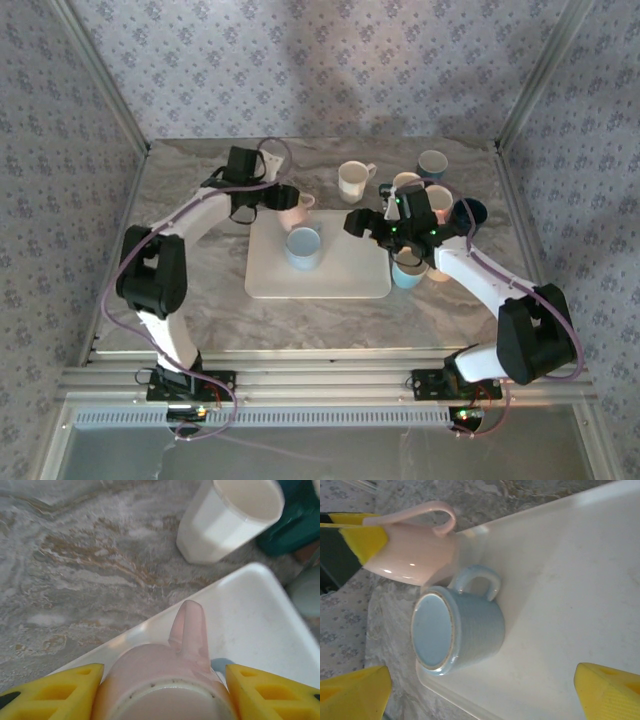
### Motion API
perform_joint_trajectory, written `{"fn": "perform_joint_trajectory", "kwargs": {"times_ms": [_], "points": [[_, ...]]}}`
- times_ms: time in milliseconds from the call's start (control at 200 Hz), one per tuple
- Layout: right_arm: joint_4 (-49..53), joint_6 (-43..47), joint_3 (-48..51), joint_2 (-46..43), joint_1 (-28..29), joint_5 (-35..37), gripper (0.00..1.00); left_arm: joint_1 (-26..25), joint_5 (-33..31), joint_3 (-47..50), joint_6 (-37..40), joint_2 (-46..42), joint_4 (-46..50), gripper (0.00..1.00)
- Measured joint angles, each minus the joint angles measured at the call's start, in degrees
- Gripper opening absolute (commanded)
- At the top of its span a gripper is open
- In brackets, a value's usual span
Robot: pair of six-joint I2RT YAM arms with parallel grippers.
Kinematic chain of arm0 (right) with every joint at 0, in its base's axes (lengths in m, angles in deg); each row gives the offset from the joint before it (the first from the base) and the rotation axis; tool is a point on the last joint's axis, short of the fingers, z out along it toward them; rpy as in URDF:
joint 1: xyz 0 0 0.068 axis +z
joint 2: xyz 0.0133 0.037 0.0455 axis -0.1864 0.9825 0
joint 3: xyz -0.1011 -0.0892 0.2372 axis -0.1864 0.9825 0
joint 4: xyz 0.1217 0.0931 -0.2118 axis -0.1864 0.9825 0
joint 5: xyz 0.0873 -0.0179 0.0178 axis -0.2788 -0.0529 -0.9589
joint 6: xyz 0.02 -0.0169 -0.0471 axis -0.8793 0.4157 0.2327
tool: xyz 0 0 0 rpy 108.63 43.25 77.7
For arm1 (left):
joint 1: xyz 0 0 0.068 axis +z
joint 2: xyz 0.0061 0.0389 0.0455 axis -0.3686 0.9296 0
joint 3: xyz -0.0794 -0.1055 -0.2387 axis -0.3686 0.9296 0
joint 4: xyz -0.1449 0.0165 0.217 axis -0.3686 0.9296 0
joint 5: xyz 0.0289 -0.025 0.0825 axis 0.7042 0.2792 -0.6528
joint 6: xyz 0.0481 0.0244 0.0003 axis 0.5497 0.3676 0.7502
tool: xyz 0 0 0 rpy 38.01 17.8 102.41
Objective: Turn the mug right side up
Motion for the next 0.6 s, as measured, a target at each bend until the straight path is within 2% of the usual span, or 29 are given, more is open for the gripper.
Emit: {"fn": "perform_joint_trajectory", "kwargs": {"times_ms": [275,335,415,515,600], "points": [[-6.2,-0.8,0.0,-3.7,-0.1,-5.4,0.93,11.2,9.6,3.6,-20.0,-8.4,-8.2,0.35],[-8.1,-2.1,0.0,-4.7,-0.1,-6.6,0.9,13.1,11.8,5.6,-24.7,-10.5,-10.3,0.36],[-10.2,-3.9,0.0,-5.5,0.0,-7.8,0.91,14.0,14.4,7.8,-29.9,-12.7,-11.6,0.36],[-11.9,-5.7,0.0,-6.0,1.1,-8.5,0.83,13.8,16.9,10.6,-35.5,-15.5,-12.7,0.37],[-12.8,-7.2,-0.1,-6.0,2.8,-8.6,0.84,13.6,18.2,13.1,-40.0,-18.1,-13.7,0.37]]}}
